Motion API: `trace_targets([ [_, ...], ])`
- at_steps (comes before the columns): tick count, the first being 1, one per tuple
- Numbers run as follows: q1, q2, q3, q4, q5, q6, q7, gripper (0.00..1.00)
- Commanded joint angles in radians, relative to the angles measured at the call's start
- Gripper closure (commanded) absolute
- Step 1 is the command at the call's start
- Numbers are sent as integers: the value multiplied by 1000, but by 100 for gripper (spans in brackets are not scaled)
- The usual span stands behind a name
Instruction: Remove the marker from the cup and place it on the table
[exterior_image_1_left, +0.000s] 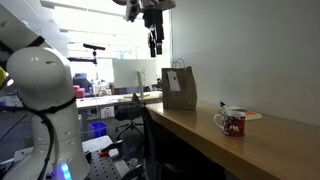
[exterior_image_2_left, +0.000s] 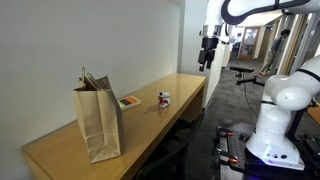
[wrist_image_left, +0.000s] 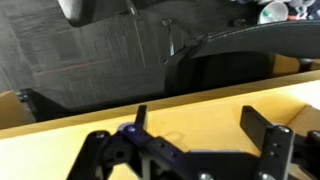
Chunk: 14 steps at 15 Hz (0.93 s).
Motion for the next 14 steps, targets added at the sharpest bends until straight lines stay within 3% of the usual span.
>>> trace_targets([
  [1,-32,77,15,27,13,72,90,0],
  [7,-45,213,14,80,23,186,198,0],
  [14,-42,333,16,167,22,225,263,0],
])
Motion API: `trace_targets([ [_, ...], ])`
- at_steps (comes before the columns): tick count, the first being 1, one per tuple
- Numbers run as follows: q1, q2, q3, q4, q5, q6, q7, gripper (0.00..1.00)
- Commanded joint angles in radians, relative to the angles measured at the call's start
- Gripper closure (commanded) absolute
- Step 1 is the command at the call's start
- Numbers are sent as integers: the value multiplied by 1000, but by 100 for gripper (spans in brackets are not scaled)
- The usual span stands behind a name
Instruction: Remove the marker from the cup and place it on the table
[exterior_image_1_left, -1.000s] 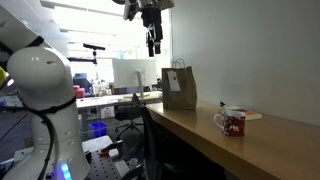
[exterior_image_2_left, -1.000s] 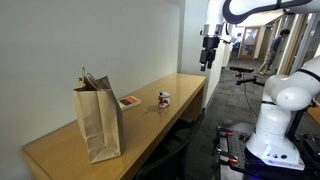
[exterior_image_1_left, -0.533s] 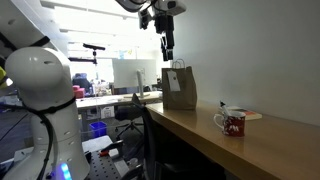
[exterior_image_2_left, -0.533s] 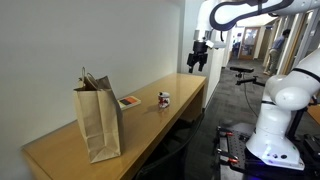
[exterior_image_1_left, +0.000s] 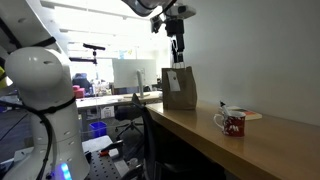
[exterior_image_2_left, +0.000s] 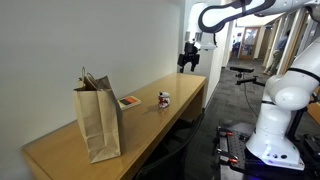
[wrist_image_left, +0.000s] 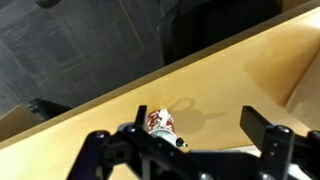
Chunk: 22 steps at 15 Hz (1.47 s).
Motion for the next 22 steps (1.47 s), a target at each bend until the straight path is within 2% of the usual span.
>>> trace_targets([
  [1,-14,81,12,61,21,6,76,0],
  [7,-37,235,-23,126,74,46,211,0],
  [12,-56,362,-81,174,172,99,292,0],
  [15,-56,452,-111,222,267,133,302,0],
  [22,-50,598,-142,337,390,157,287,0],
])
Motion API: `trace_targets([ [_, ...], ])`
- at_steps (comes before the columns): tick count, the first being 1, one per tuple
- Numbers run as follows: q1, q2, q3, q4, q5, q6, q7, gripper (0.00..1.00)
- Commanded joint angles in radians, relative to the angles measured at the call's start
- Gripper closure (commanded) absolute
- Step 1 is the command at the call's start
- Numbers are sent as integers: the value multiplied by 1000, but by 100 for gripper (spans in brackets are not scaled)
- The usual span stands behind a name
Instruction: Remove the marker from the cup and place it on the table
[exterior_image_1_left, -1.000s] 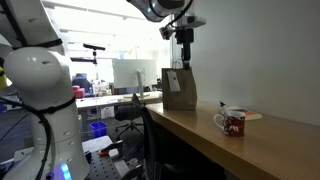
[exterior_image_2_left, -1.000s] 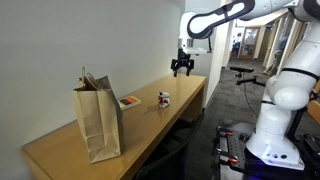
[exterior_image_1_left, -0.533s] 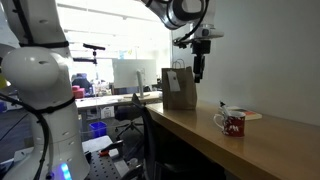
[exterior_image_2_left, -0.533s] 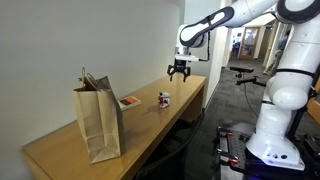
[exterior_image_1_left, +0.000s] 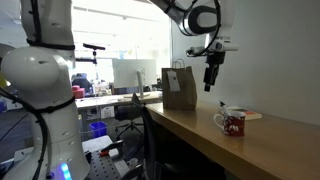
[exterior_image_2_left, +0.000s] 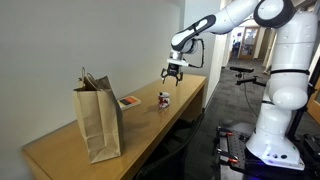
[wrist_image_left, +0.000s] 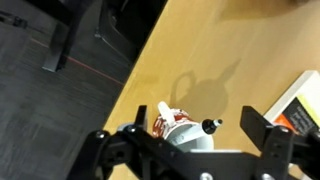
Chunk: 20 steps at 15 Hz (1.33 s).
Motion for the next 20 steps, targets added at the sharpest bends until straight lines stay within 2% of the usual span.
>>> trace_targets([
  [1,10,55,-18,56,60,-1,15,0],
  [7,8,127,-20,110,130,5,-8,0],
  [14,-9,201,-45,160,207,-6,25,0],
  [20,-53,280,-47,210,364,-19,37,0],
])
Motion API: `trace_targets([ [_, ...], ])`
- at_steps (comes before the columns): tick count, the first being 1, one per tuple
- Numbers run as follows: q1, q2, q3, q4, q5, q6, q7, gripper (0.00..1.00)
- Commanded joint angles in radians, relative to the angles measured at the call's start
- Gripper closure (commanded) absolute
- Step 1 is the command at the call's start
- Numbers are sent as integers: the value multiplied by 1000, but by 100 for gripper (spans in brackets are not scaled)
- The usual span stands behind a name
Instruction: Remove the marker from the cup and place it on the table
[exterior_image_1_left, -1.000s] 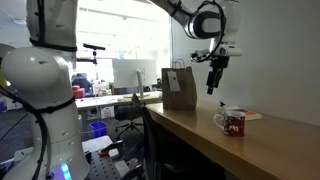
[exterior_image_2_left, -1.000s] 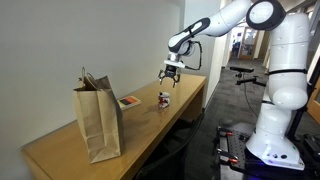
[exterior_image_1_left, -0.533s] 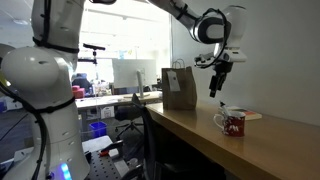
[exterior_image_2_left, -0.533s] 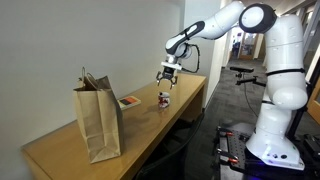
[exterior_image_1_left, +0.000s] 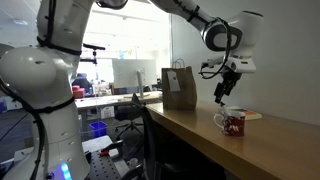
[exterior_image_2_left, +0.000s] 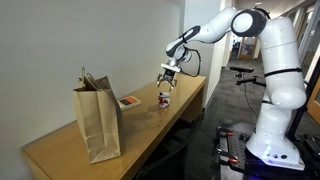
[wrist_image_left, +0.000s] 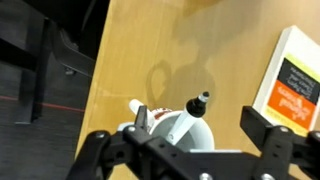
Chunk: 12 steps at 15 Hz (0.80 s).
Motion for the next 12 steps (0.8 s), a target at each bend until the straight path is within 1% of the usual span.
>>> trace_targets([
  [1,-15,55,-2,55,67,-28,45,0],
  [4,-23,95,-5,82,81,-44,78,0],
  [8,-43,142,13,120,149,-62,61,1],
  [9,-46,151,16,133,167,-76,56,3],
  [10,-47,161,16,144,179,-92,58,3],
  [11,-46,172,12,157,181,-108,68,7],
  [12,-44,181,7,168,177,-128,82,7],
])
